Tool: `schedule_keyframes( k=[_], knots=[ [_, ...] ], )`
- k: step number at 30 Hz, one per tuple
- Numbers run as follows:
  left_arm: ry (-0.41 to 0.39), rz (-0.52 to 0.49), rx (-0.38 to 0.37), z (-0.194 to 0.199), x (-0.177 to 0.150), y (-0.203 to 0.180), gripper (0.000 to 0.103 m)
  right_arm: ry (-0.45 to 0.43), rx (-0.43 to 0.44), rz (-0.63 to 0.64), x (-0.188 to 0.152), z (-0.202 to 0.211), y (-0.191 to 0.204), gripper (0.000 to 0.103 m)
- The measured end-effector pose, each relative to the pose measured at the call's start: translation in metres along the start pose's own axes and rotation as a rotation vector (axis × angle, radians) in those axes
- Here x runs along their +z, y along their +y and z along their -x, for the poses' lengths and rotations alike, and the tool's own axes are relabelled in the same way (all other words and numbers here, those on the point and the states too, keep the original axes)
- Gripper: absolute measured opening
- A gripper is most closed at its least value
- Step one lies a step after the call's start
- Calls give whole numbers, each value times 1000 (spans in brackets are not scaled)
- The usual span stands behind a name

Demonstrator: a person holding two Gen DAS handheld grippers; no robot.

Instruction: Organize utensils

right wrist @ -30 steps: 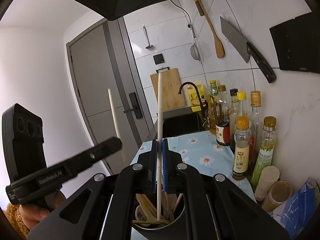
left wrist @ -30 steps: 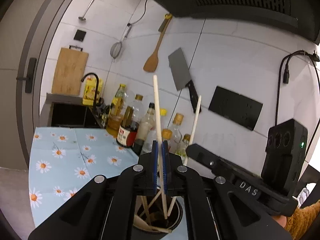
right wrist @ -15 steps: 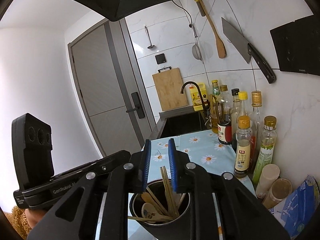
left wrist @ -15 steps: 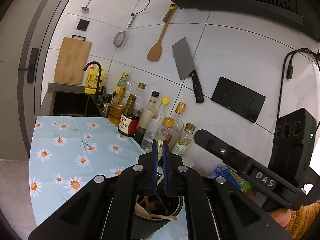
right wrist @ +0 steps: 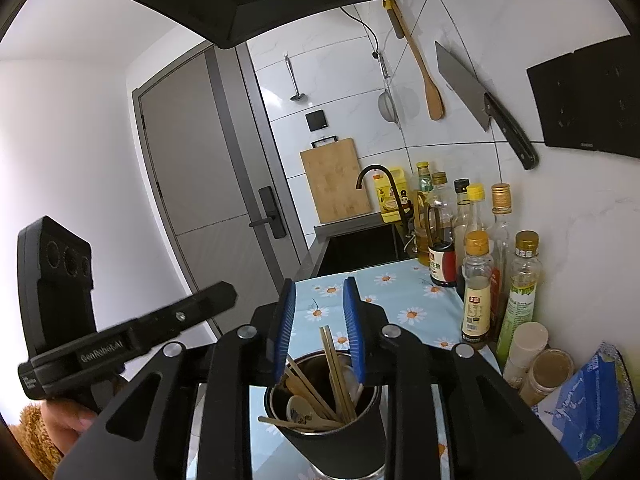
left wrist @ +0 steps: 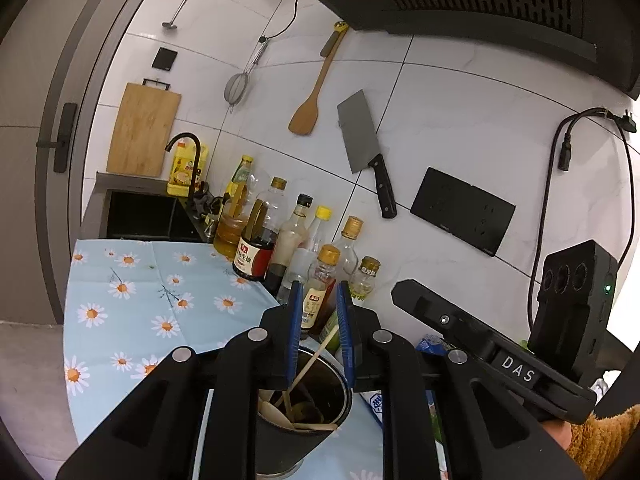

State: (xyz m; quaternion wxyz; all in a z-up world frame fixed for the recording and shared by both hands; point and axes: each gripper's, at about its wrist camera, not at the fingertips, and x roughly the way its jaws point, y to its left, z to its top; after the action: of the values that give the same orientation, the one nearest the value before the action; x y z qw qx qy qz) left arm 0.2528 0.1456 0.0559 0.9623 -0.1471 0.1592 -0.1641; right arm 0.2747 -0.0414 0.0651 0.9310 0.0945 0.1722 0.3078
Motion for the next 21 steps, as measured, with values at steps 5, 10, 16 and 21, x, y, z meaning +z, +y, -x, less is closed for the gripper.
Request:
schedule_keyframes(
  k=[5,10,16,21],
  knots=[
    [-9,2,17,19,1,-5,17,-12,-8,-8,1,17,0,43],
    [-14,2,39,39,0,-14,23,-13,18,0,1,31,2,49],
    [-12,2,89,61,-12,-32,25,21,76,6,-3,48,1,57],
    [7,16,153,78,-29,-50,34,63,106,11,-8,66,-7,64]
  ],
)
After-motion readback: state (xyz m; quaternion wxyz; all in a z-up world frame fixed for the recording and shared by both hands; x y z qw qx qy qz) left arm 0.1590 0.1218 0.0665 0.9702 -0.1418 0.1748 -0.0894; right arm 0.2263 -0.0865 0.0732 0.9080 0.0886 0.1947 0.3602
